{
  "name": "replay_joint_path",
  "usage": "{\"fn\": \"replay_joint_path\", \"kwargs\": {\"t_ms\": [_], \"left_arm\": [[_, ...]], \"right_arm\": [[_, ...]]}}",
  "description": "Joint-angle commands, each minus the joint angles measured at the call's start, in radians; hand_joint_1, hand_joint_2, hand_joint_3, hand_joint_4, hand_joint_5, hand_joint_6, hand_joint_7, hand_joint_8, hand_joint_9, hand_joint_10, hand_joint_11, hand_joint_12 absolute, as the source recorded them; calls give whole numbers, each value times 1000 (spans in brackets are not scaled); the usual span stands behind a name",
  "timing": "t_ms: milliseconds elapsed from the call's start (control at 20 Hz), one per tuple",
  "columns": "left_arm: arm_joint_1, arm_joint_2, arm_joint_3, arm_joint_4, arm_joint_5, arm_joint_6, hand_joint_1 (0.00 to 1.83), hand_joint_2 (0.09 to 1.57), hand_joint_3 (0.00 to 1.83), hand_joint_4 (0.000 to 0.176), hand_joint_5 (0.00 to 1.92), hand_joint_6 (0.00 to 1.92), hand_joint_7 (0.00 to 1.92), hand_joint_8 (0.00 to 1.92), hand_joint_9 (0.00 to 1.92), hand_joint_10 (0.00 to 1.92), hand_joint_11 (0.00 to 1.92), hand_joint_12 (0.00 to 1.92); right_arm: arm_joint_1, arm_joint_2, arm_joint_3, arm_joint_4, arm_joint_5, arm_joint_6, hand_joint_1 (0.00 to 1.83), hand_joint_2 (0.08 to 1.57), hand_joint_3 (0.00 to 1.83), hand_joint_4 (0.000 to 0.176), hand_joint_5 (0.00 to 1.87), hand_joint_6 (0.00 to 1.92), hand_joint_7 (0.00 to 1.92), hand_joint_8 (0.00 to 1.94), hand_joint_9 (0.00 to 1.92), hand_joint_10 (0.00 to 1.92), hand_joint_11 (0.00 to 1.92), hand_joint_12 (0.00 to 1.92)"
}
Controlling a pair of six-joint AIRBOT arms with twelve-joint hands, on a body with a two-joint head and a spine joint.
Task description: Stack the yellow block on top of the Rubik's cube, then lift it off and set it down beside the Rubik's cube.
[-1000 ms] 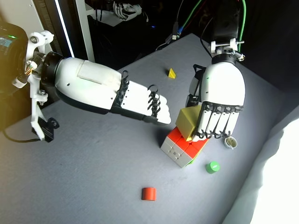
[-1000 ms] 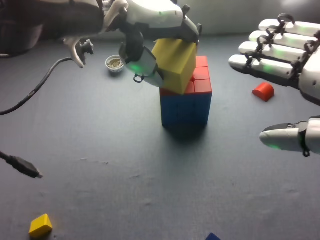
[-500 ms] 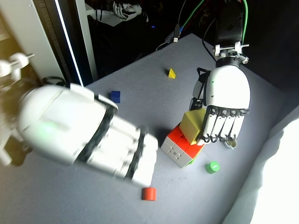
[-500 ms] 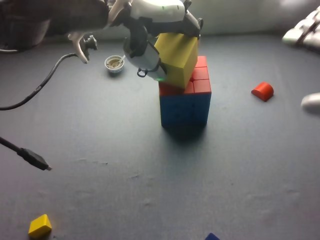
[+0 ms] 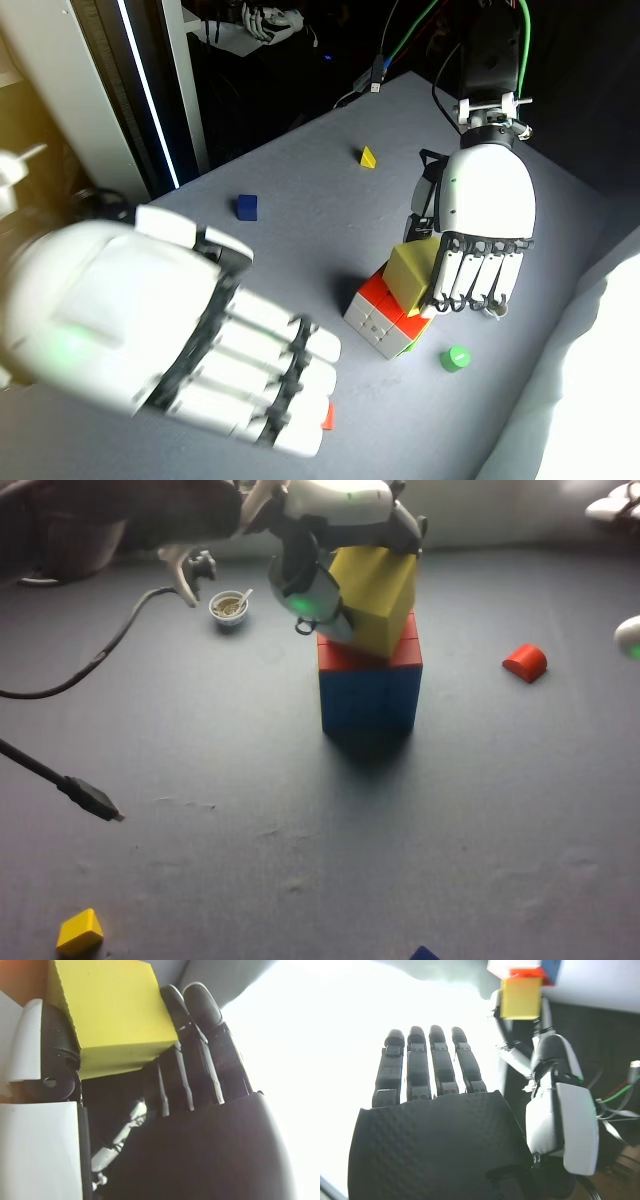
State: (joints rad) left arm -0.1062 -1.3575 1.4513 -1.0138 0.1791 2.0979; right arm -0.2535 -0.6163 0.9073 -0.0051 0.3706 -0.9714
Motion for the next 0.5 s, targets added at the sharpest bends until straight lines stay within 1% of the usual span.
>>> {"fn": "replay_joint_path", "kwargs": {"t_ms": [0, 100, 150, 200, 300, 400, 450], "left_arm": [[-6, 12, 5, -20, -46, 2, 1212, 1205, 0, 0, 886, 969, 764, 1540, 603, 1371, 343, 1616], [-5, 12, 7, -17, -47, 2, 1217, 1192, 0, 0, 918, 927, 783, 1504, 620, 1354, 346, 1608], [-4, 12, 7, -17, -48, 2, 1218, 1196, 0, 0, 905, 936, 777, 1526, 614, 1389, 366, 1625], [-2, 12, 7, -17, -48, 2, 1225, 1191, 0, 0, 927, 898, 779, 1523, 619, 1407, 389, 1639], [0, 12, 8, -17, -48, 2, 1228, 1179, 0, 0, 960, 858, 790, 1494, 635, 1367, 421, 1594], [4, 12, 7, -19, -48, 2, 1214, 1187, 2, 0, 927, 922, 782, 1495, 633, 1325, 389, 1566], [4, 12, 7, -19, -48, 2, 1214, 1187, 0, 0, 919, 933, 792, 1482, 652, 1310, 403, 1545]], "right_arm": [[15, 5, -3, 8, 125, 7, 0, 1178, 0, 0, 57, 13, 55, 12, 0, 0, 0, 0], [15, 4, -6, 37, 129, 7, 0, 1175, 0, 0, 42, 5, 43, 6, 0, 0, 0, 0], [14, 3, -8, 61, 130, 7, 0, 1174, 0, 0, 29, 0, 30, 0, 0, 0, 0, 0], [14, 3, -8, 72, 130, 7, 0, 1177, 0, 0, 38, 5, 42, 6, 0, 0, 0, 0], [13, 1, -10, 72, 130, 7, 0, 1180, 0, 0, 48, 8, 51, 8, 0, 0, 0, 0], [11, 0, -14, 72, 130, 7, 0, 1182, 1, 0, 32, 0, 35, 1, 0, 0, 0, 0], [11, 0, -14, 72, 130, 7, 0, 1181, 1, 0, 29, 0, 26, 0, 0, 0, 0, 0]]}}
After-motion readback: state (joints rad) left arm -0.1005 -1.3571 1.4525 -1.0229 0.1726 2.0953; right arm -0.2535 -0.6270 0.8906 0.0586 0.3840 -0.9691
